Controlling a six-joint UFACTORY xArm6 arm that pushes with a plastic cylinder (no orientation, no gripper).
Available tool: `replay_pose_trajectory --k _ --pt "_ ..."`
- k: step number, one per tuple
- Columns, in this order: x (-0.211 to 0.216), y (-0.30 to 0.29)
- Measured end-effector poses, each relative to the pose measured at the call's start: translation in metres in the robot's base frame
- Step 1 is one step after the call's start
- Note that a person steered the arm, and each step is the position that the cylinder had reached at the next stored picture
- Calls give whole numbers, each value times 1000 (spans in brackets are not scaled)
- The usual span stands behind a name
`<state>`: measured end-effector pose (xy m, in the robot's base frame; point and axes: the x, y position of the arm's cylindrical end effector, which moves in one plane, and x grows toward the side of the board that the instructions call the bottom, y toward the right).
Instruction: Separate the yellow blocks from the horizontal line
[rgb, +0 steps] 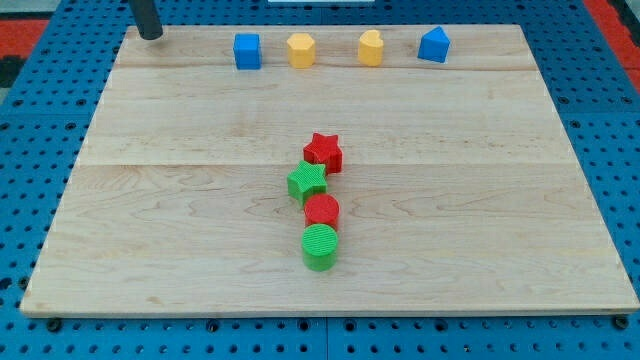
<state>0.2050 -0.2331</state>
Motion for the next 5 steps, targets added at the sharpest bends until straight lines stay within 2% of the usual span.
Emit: replay_pose_trajectory --k 1,2,3,4,5 --pt "-12 21" --pt "3 103" --pt "11 152" --pt "13 151" --pt "43 191"
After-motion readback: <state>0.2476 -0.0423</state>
